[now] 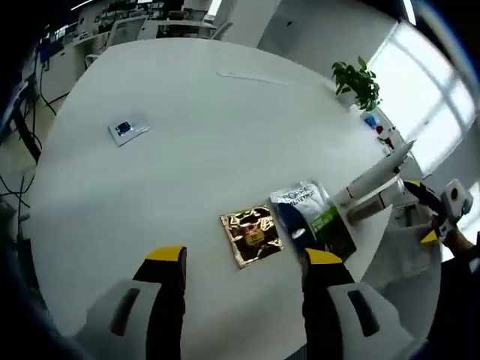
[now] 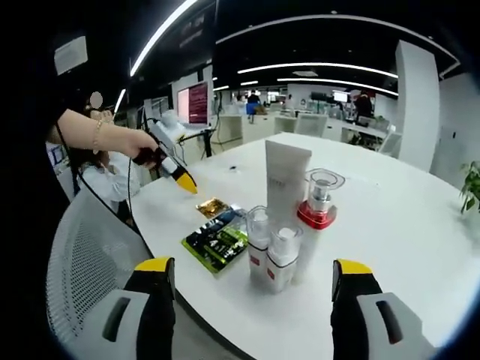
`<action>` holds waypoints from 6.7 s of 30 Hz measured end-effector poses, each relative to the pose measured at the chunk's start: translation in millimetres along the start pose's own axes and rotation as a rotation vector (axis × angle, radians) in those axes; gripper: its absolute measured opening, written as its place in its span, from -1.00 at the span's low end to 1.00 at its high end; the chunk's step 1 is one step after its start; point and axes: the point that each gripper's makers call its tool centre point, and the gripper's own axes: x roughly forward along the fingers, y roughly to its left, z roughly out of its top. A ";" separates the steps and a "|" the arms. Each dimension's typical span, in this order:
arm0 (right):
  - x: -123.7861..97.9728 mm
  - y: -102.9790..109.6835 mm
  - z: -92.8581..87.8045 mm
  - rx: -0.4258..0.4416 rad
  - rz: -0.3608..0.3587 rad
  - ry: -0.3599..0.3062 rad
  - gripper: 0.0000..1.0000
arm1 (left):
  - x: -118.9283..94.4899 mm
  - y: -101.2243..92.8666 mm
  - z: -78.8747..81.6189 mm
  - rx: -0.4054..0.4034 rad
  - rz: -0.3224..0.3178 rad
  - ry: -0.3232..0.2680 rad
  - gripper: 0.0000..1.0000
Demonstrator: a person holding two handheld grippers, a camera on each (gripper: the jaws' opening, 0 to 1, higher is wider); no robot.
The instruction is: Arrange the skincare products in the storage area until every visible bottle or jar stands upright without overlapping.
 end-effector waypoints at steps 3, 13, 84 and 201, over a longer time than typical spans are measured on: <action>-0.4 0.3 0.2 -0.001 0.002 -0.002 0.78 | -4.9 -6.5 -0.9 0.010 0.002 -0.022 0.26; -0.5 3.3 0.1 -0.009 0.013 -0.005 0.76 | -17.5 -27.2 -2.1 0.021 -0.021 -0.121 0.46; -4.9 -12.0 5.3 0.046 -0.059 -0.051 0.71 | -59.2 -49.5 -13.5 0.068 0.134 -0.367 0.79; 0.8 -34.4 -17.4 0.191 -0.144 0.054 0.61 | 64.7 185.4 128.3 -0.439 0.649 -0.045 0.12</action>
